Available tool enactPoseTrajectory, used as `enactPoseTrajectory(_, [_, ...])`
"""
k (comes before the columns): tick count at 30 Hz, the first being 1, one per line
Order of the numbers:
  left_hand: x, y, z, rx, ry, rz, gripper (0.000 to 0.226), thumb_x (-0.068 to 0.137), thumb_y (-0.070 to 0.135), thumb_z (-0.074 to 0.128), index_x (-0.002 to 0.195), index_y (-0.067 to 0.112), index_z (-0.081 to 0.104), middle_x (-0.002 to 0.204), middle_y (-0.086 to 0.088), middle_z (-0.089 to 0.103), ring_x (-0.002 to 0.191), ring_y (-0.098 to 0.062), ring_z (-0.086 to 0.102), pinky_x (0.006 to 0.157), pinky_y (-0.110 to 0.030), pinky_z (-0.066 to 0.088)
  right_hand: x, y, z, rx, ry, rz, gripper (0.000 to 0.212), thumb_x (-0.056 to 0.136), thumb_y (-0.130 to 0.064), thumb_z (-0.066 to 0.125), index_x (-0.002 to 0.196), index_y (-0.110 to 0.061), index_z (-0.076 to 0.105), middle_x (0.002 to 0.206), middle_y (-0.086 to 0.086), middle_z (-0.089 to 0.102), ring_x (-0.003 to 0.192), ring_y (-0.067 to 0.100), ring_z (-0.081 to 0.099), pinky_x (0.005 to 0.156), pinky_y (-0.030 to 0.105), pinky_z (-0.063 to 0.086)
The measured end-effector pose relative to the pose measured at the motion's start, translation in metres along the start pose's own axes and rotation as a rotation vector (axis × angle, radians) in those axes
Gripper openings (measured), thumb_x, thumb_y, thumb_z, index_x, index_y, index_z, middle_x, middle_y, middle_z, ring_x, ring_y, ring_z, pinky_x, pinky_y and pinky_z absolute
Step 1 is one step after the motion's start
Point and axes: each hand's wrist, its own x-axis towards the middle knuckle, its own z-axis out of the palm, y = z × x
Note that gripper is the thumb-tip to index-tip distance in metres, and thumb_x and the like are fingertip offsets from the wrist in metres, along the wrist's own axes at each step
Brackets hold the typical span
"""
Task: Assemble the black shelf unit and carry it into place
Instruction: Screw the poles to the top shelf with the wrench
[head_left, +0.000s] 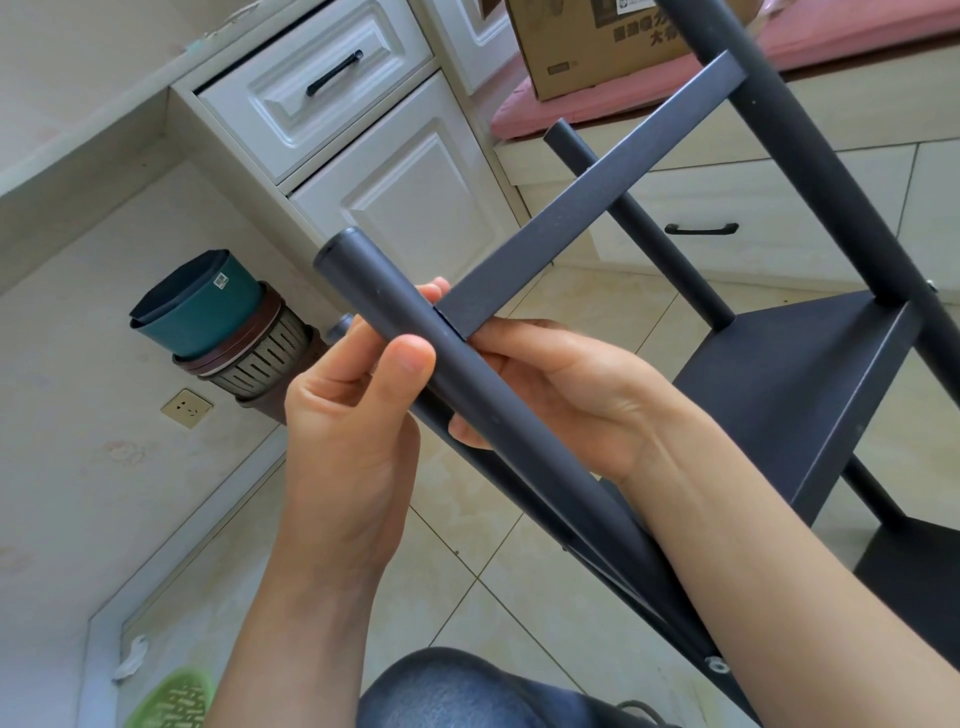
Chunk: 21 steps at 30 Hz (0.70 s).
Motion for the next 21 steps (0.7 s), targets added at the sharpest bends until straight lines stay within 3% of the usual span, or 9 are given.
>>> enactPoseTrajectory(6, [-0.001, 0.001, 0.003, -0.004, 0.012, -0.003, 0.057, 0.06, 0.064, 0.083, 0.108, 0.034, 0.078, 0.102, 0.004, 0.074, 0.104, -0.018, 0.068, 0.095, -0.04, 0.055, -0.003, 0.0, 0.002, -0.076, 0.043, -0.053, 0.025, 0.072, -0.027, 0.067, 0.093, -0.016, 0.075, 0.092, 0.008, 0.06, 0.074, 0.012, 0.063, 0.064, 0.024, 0.054])
enactPoseTrajectory(8, [-0.003, 0.003, 0.005, 0.004, 0.0, 0.002, 0.055, 0.06, 0.063, 0.083, 0.107, 0.034, 0.078, 0.1, 0.004, 0.075, 0.104, -0.018, 0.069, 0.093, -0.037, 0.056, -0.007, -0.002, 0.003, -0.1, 0.069, -0.065, 0.02, 0.071, -0.028, 0.067, 0.085, -0.02, 0.079, 0.082, 0.004, 0.065, 0.069, 0.01, 0.065, 0.061, 0.023, 0.054])
enactPoseTrajectory(12, [-0.005, 0.006, 0.008, 0.001, -0.012, 0.01, 0.034, 0.074, 0.042, 0.074, 0.107, 0.033, 0.079, 0.107, -0.003, 0.075, 0.112, -0.025, 0.069, 0.096, -0.038, 0.053, -0.019, -0.006, 0.008, -0.166, 0.103, -0.072, 0.017, 0.07, -0.029, 0.065, 0.077, -0.024, 0.081, 0.077, -0.002, 0.069, 0.068, 0.007, 0.066, 0.059, 0.022, 0.054])
enactPoseTrajectory(15, [-0.007, 0.008, 0.012, -0.016, -0.026, 0.035, 0.033, 0.075, 0.037, 0.071, 0.107, 0.032, 0.079, 0.112, -0.007, 0.074, 0.114, -0.026, 0.068, 0.096, -0.035, 0.054, -0.032, -0.01, 0.016, -0.218, 0.113, -0.057, 0.017, 0.072, -0.03, 0.063, 0.073, -0.029, 0.08, 0.074, -0.007, 0.07, 0.067, 0.004, 0.067, 0.058, 0.02, 0.054])
enactPoseTrajectory(18, [-0.009, 0.012, 0.017, -0.017, -0.048, 0.06, 0.031, 0.075, 0.036, 0.073, 0.105, 0.035, 0.079, 0.112, -0.016, 0.073, 0.11, -0.026, 0.07, 0.093, -0.031, 0.054, -0.043, -0.014, 0.022, -0.254, 0.217, -0.048, 0.016, 0.076, -0.029, 0.065, 0.081, -0.024, 0.08, 0.077, -0.002, 0.067, 0.066, 0.008, 0.066, 0.058, 0.021, 0.054])
enactPoseTrajectory(21, [-0.013, 0.014, 0.021, 0.008, -0.055, 0.086, 0.028, 0.072, 0.043, 0.075, 0.1, 0.041, 0.079, 0.108, -0.013, 0.073, 0.107, -0.024, 0.07, 0.089, -0.025, 0.055, -0.06, -0.027, 0.026, -0.293, 0.317, -0.028, 0.022, 0.093, -0.019, 0.058, 0.109, -0.015, 0.072, 0.092, 0.001, 0.068, 0.077, 0.013, 0.064, 0.068, 0.024, 0.054])
